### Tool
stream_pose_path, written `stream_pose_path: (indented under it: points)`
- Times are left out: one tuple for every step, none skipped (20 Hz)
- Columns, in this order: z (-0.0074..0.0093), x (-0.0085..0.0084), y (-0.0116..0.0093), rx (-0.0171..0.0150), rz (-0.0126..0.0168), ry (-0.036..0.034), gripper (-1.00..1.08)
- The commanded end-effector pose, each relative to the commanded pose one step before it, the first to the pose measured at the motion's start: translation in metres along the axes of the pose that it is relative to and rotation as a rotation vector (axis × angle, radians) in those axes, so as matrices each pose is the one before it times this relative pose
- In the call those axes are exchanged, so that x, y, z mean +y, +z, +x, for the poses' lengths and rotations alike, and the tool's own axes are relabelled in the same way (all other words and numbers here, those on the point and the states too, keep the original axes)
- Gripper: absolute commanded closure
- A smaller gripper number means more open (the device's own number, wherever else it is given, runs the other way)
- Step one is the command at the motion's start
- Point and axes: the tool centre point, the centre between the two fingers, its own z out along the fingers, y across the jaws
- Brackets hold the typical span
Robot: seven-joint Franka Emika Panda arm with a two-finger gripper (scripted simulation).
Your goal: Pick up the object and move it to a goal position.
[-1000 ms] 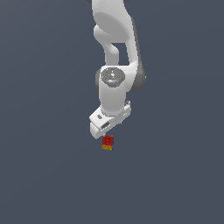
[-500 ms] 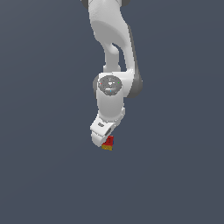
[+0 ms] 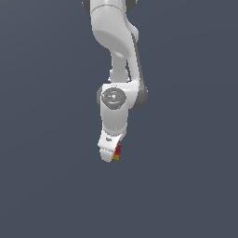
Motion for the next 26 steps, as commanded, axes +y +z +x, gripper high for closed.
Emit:
stream_pose_path:
  points:
    - [-0.00079, 0.0023, 0.00392, 0.0014, 0.00013, -0.05485, -0.92]
    - [-0.00036, 0.00073, 0.00135, 0.00049, 0.00011, -0.01801, -0.92]
    - [-0.00035, 0.00067, 0.00125, 0.00047, 0.00009, -0.01667, -0.92]
    - [-0.00033, 0.0006, 0.00115, 0.00045, 0.00007, -0.01533, -0.92]
    - [-0.00032, 0.00055, 0.00105, 0.00043, 0.00006, -0.01398, -0.92]
    - [-0.00029, 0.00049, 0.00095, 0.0004, 0.00004, -0.01265, -0.92]
    - [-0.00027, 0.00043, 0.00085, 0.00036, 0.00003, -0.0113, -0.92]
    - [-0.00025, 0.00038, 0.00075, 0.00033, 0.00002, -0.00995, -0.92]
    - [-0.00021, 0.00032, 0.00065, 0.00029, 0.00001, -0.00865, -0.92]
    - [-0.00018, 0.00027, 0.00055, 0.00025, 0.00001, -0.0073, -0.92]
    - [-0.00015, 0.00022, 0.00045, 0.00021, 0.0, -0.00598, -0.92]
    - [-0.00013, 0.00017, 0.00035, 0.00016, 0.0, -0.00463, -0.92]
    - [-0.00009, 0.00012, 0.00025, 0.00012, 0.0, -0.00331, -0.92]
    - [0.0, 0.00007, 0.00015, 0.00007, 0.0, -0.00207, -0.92]
    - [0.0, 0.00002, 0.00005, 0.00002, 0.0, -0.00069, -0.92]
    - [-0.00007, -0.00021, -0.00017, -0.00019, 0.00025, 0.00452, -0.92]
    - [-0.00003, 0.0, 0.00041, 0.0, 0.0, 0.0, -0.92]
    - [-0.00008, -0.00001, 0.00123, 0.0, 0.0, 0.0, -0.92]
    - [-0.00013, -0.00002, 0.00204, 0.0, 0.0, 0.0, -0.92]
    - [0.00027, -0.0001, 0.00283, -0.00001, -0.00002, -0.00069, -0.92]
    - [-0.00025, -0.00006, 0.00364, 0.0, 0.0, 0.0, -0.92]
    - [0.00015, -0.00015, 0.00442, -0.00001, -0.00001, -0.00069, -0.92]
    - [0.00009, -0.00019, 0.00519, -0.00001, -0.00001, -0.00069, -0.92]
    - [0.00004, -0.00022, 0.00594, -0.00001, -0.00001, -0.00069, -0.92]
    - [0.00002, -0.00023, 0.00613, 0.0, -0.00001, -0.00069, -0.92]
    - [0.00009, -0.00019, 0.00528, 0.0, -0.00001, -0.00069, -0.92]
